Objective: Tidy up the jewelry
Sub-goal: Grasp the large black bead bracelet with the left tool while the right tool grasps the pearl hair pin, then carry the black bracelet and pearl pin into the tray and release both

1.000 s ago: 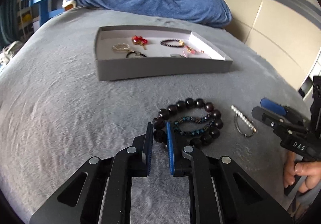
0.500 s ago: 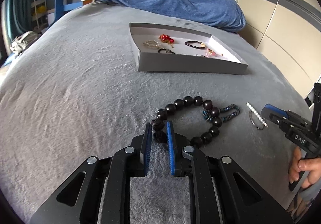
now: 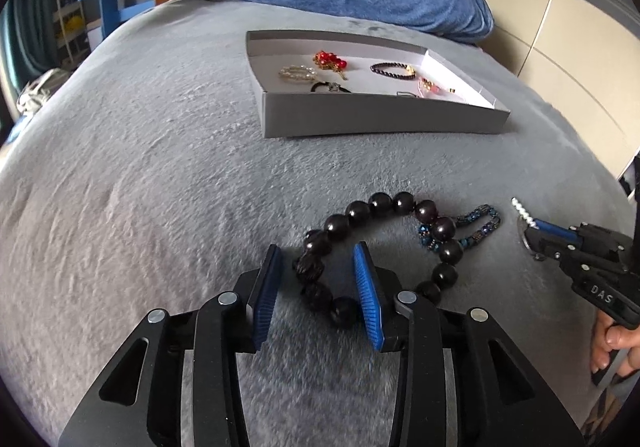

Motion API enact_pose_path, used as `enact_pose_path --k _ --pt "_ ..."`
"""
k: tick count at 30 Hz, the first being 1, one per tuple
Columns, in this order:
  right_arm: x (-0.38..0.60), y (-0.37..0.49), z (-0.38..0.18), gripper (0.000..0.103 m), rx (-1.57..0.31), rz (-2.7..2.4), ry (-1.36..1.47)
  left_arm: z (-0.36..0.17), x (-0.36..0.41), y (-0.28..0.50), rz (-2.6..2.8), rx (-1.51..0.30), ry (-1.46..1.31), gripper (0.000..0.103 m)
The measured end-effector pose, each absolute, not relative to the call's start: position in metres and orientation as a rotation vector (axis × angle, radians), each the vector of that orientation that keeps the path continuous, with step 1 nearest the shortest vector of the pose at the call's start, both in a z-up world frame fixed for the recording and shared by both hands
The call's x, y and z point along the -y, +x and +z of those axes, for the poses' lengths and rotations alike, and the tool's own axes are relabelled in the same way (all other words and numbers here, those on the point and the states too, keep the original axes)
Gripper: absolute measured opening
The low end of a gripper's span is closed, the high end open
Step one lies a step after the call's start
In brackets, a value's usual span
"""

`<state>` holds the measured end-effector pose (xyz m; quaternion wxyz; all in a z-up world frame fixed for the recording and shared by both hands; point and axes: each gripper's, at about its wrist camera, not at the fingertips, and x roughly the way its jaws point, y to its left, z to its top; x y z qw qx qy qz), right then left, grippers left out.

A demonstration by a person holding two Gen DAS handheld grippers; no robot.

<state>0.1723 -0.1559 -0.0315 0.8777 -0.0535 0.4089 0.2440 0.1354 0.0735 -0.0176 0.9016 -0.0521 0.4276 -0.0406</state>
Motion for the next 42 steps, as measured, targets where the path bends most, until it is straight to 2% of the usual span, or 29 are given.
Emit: enact_pose_path --k 4,9,11,18,34,42 --pt "0.155 0.172 -0.032 0.015 -0.853 0.506 -0.118 -0.018 -0.074 0.136 -0.085 -0.886 -0.109 0.036" --pt "0.156 0.172 -0.031 0.013 -0.848 0.503 -0.119 -0.017 -0.077 0.132 -0.082 -0.876 -0.121 0.017" --pt "0.157 0.171 -0.03 0.008 -0.841 0.503 -0.115 -0.016 -0.077 0.13 -0.095 -0.871 -0.128 0.015" --pt "0.164 0.168 -0.023 0.008 -0.8 0.516 -0.086 -0.004 -0.07 0.117 -0.13 -0.829 -0.127 0.015" --pt "0.169 0.16 -0.005 0.008 -0.717 0.536 -0.046 0.07 -0.049 0.106 -0.183 -0.674 -0.099 0.015" --pt "0.169 0.16 0.01 0.008 -0.657 0.527 -0.048 0.087 -0.053 0.104 -0.152 -0.628 -0.084 0.015"
